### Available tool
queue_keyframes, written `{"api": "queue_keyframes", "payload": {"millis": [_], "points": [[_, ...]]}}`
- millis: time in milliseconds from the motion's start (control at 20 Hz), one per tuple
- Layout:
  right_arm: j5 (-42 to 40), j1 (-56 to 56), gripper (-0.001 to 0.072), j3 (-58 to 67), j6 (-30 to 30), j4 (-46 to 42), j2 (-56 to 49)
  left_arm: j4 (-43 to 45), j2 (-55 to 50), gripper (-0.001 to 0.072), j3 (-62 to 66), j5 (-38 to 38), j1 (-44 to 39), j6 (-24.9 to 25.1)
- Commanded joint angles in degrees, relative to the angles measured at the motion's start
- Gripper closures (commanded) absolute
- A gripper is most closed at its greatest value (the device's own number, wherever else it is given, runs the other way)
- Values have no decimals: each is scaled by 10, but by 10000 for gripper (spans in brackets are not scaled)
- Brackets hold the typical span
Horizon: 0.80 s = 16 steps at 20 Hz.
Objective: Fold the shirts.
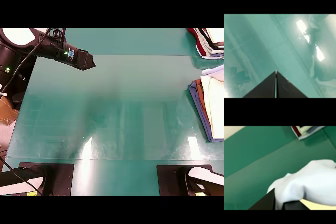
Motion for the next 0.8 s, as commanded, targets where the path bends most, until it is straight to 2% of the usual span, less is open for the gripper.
{"api": "queue_keyframes", "payload": {"millis": [0, 300, 650, 700, 750], "points": [[35, -44, 690, -85, 1, -23, 63, 0, 0, 683, 0, -2, 0, 2], [56, -100, 689, -247, 2, -245, 145, 0, 0, 683, 0, -2, 0, 13], [58, -109, 684, -364, 2, -310, 157, 0, 0, 684, 0, -2, 0, 16], [52, -109, 559, -371, 2, -309, 157, 0, 0, 683, 0, -1, 0, 16], [44, -109, 290, -375, 2, -309, 157, 0, 0, 683, 0, -1, 0, 16]]}}
